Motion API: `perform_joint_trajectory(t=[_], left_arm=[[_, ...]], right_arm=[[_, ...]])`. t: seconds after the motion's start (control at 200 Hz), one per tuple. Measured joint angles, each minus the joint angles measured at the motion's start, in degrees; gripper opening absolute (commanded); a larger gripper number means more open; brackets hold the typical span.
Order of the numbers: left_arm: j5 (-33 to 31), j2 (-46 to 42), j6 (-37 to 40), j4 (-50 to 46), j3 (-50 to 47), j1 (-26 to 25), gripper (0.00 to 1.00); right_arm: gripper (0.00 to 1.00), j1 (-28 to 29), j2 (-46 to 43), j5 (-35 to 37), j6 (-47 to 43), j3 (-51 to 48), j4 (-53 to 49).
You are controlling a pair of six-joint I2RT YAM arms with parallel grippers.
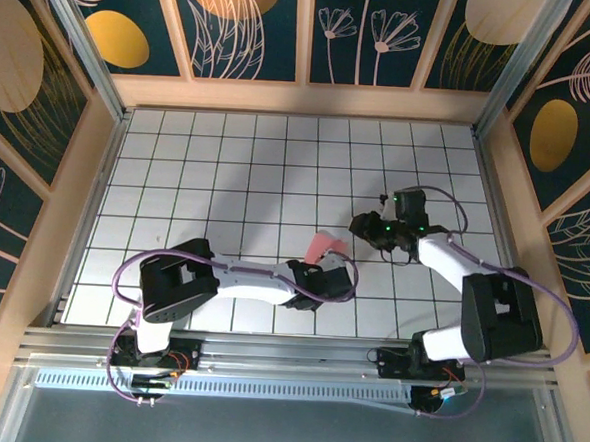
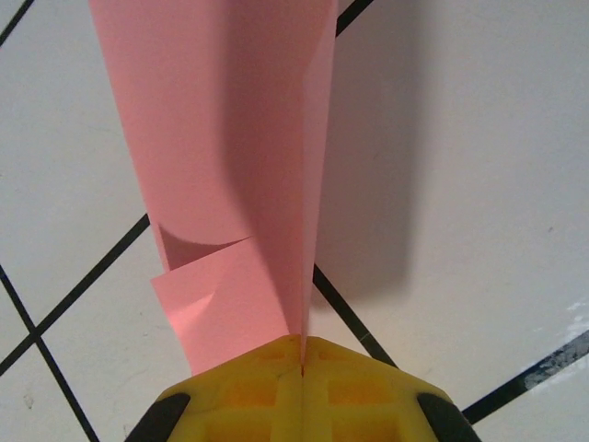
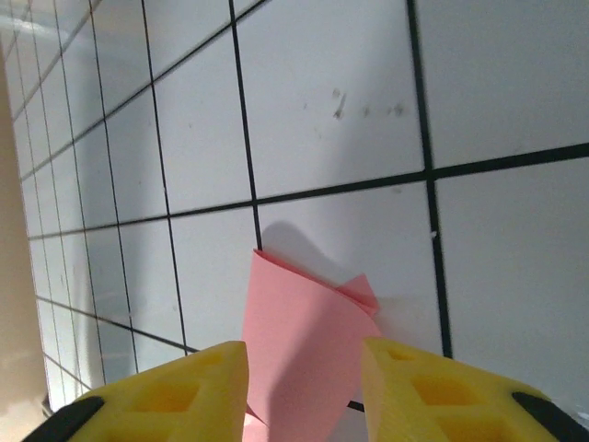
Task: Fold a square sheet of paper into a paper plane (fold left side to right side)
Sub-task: Fold the wing for the fifth time at the center of the table.
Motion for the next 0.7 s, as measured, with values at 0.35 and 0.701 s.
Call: perform_joint_trajectory(t=[0.35,0.701], left_arm=[[17.2,-9.1,-2.1,10.8,-8.0,8.6,0.0],[41.0,-9.5,-11.5,26.3,-15.7,19.7,0.0]], right_arm=[[0.6,-4.0,-11.3,2.0,-2.0,-3.6,-2.8],[0.59,-4.3,-13.5,1.0,-1.9,-5.7,-1.6]])
